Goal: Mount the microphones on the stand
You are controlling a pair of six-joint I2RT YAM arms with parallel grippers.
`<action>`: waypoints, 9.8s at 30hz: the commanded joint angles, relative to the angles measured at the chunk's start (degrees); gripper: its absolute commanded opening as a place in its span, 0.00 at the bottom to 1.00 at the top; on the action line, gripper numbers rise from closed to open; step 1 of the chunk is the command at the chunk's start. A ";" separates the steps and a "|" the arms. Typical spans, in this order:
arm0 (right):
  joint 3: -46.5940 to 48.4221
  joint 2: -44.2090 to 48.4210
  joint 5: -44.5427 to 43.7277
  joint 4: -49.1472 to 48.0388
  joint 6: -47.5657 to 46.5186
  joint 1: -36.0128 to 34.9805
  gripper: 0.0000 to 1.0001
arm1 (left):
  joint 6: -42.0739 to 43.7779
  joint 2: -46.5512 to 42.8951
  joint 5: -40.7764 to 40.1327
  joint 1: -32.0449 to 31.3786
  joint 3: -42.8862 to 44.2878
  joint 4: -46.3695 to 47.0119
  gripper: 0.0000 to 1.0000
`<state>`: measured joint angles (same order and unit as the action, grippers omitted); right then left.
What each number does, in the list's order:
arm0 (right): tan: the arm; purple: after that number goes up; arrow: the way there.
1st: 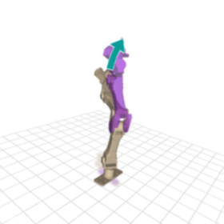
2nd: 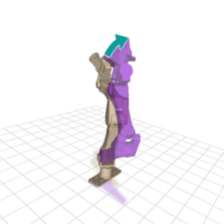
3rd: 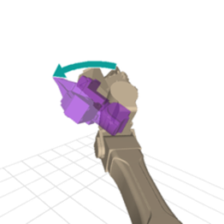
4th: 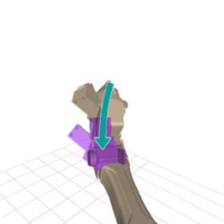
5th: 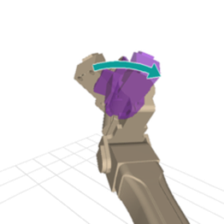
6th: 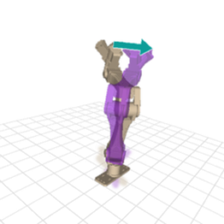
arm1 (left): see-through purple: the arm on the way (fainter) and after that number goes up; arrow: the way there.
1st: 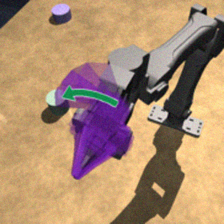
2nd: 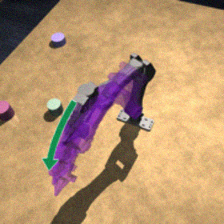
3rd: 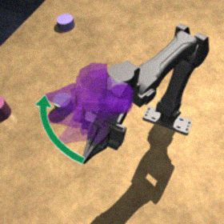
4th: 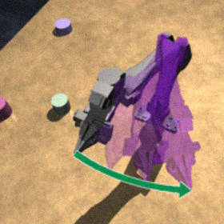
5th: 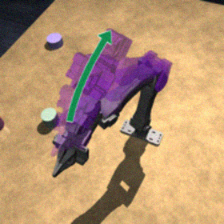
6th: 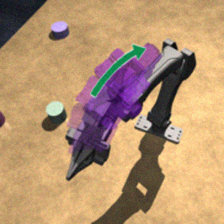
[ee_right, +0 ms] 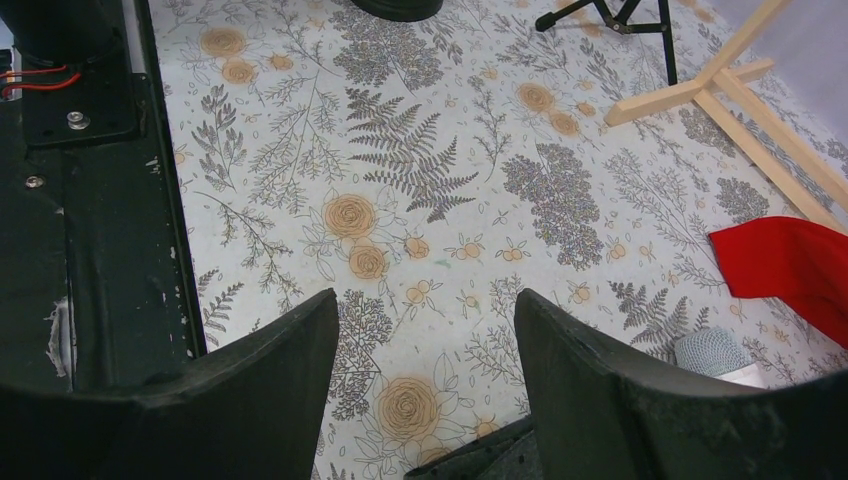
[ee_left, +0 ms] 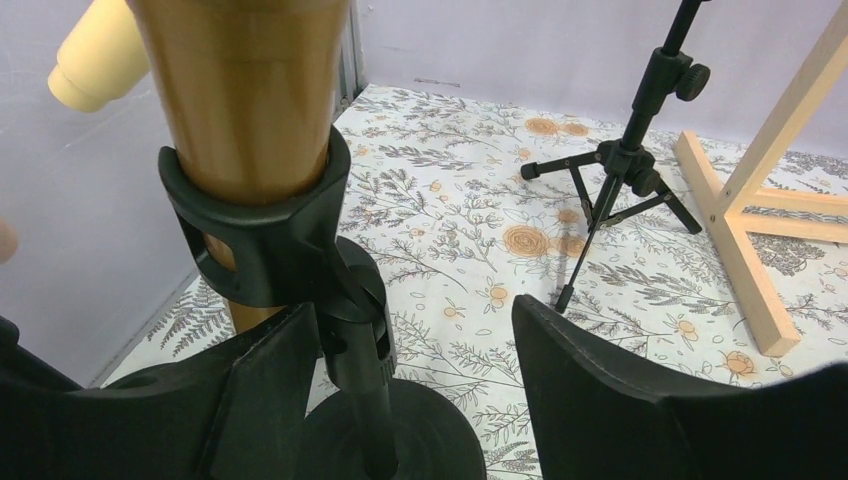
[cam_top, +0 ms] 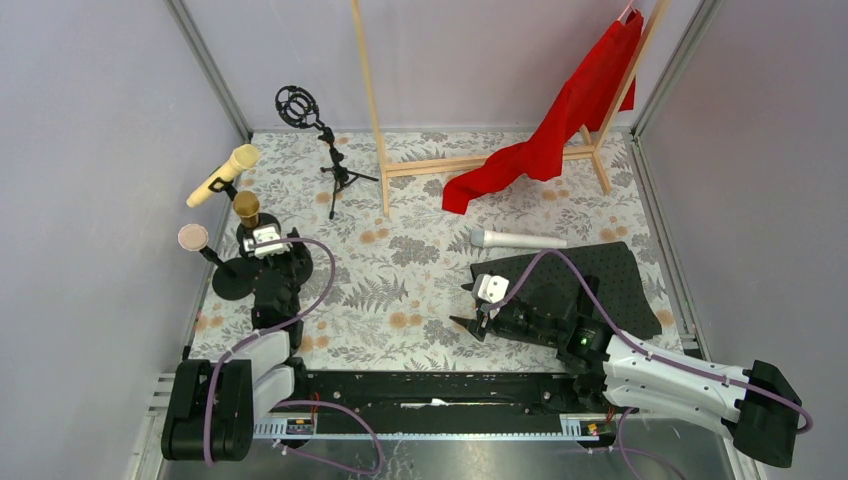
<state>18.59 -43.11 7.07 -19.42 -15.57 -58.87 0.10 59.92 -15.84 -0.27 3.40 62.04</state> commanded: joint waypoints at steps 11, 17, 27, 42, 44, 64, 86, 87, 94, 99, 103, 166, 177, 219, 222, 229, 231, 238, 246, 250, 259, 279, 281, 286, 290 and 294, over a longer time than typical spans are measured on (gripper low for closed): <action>1.56 0.36 -0.21 -0.73 -0.49 0.17 0.72 | -10.77 -10.97 -1.95 0.27 0.99 -11.39 0.98; 1.07 1.13 -0.58 -0.76 -0.41 0.17 0.72 | -14.97 -16.01 -6.71 0.20 -0.56 -16.17 0.99; 0.12 2.52 -3.82 -0.05 -0.26 0.17 0.73 | -20.13 -22.58 -7.49 -2.79 -1.83 -21.61 0.99; -0.13 2.14 -4.54 -0.50 -0.16 0.19 0.73 | -39.51 -33.15 -3.00 -9.43 0.52 -44.91 0.99; -0.13 1.81 -4.39 -0.93 -0.16 0.18 0.73 | -41.08 -33.16 -1.42 -10.40 0.49 -44.27 0.99; -0.83 2.90 -5.84 -0.80 1.11 0.18 0.73 | -28.79 2.39 -9.73 -28.29 15.13 -20.03 0.99; -1.62 7.30 -12.58 3.92 4.72 0.26 0.73 | -19.36 28.05 -7.20 -20.01 34.87 -12.97 0.99; -1.63 7.52 -12.69 4.07 4.76 0.25 0.73 | -18.65 29.08 -7.58 -19.40 35.52 -12.26 0.99; -1.64 8.29 -12.83 4.52 5.96 0.17 0.73 | -16.03 35.90 -6.17 -15.47 40.02 -4.10 0.99; -1.46 8.48 -12.67 5.00 6.42 0.21 0.73 | -14.13 39.47 -6.08 -13.87 44.13 -1.66 0.99; -1.39 8.48 -12.77 5.27 6.43 0.22 0.73 | -13.02 41.56 -6.51 -12.83 47.34 -0.69 0.98; 16.15 -5.15 -25.40 25.09 21.98 19.35 0.63 | -27.99 6.69 0.54 -15.71 31.01 -29.05 0.08; 33.38 -30.48 10.47 31.40 0.91 34.17 0.71 | -26.16 0.68 6.33 -28.19 26.45 -27.55 0.09; 56.99 -68.70 17.18 44.94 -38.72 38.29 0.77 | -9.12 18.08 22.96 -42.61 18.37 8.59 0.29; 57.56 -69.77 17.18 44.80 -38.12 38.32 0.73 | -9.11 18.97 22.55 -42.63 17.91 8.74 0.37; 58.21 -72.20 16.35 45.55 -38.03 38.31 0.65 | -10.12 20.14 20.77 -42.58 15.90 10.42 0.67; 57.56 -71.80 16.52 44.65 -37.77 38.35 0.60 | -10.15 19.59 19.47 -42.59 15.03 10.40 0.76; 54.34 -66.89 15.68 37.80 -35.32 38.31 0.42 | -11.05 11.74 11.50 -42.69 14.00 -0.38 0.99; 48.87 -58.81 16.57 24.98 -27.59 38.31 0.11 | -17.00 -3.35 7.75 -42.66 11.73 -13.50 0.99; 44.35 -53.18 15.09 15.14 -20.68 38.28 0.00 | -20.27 -12.22 4.38 -42.63 12.18 -22.84 0.99; 31.91 -33.77 1.01 -8.22 2.60 38.24 0.00 | -22.87 -24.87 1.81 -42.62 21.66 -42.93 0.99; 15.27 -3.52 6.22 -35.51 64.58 38.13 0.00 | -9.14 -13.62 29.94 -48.09 41.34 -42.74 0.99; 13.77 -3.22 6.24 -40.26 68.56 38.13 0.00 | -7.38 -10.57 27.87 -52.26 42.54 -41.35 0.99; 11.49 -3.06 5.90 -47.34 75.71 38.14 0.00 | -2.74 -1.41 22.05 -60.56 47.35 -40.23 0.99; 10.70 -1.73 5.38 -47.37 77.58 38.13 0.00 | -2.96 3.13 22.32 -61.98 48.45 -36.08 0.99; 10.57 0.13 5.15 -45.85 78.56 38.11 0.00 | -2.70 6.54 22.21 -62.43 49.04 -33.81 0.99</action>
<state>28.82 -45.54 12.14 -60.80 59.31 -20.71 -4.05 64.51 7.46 -62.19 49.56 21.52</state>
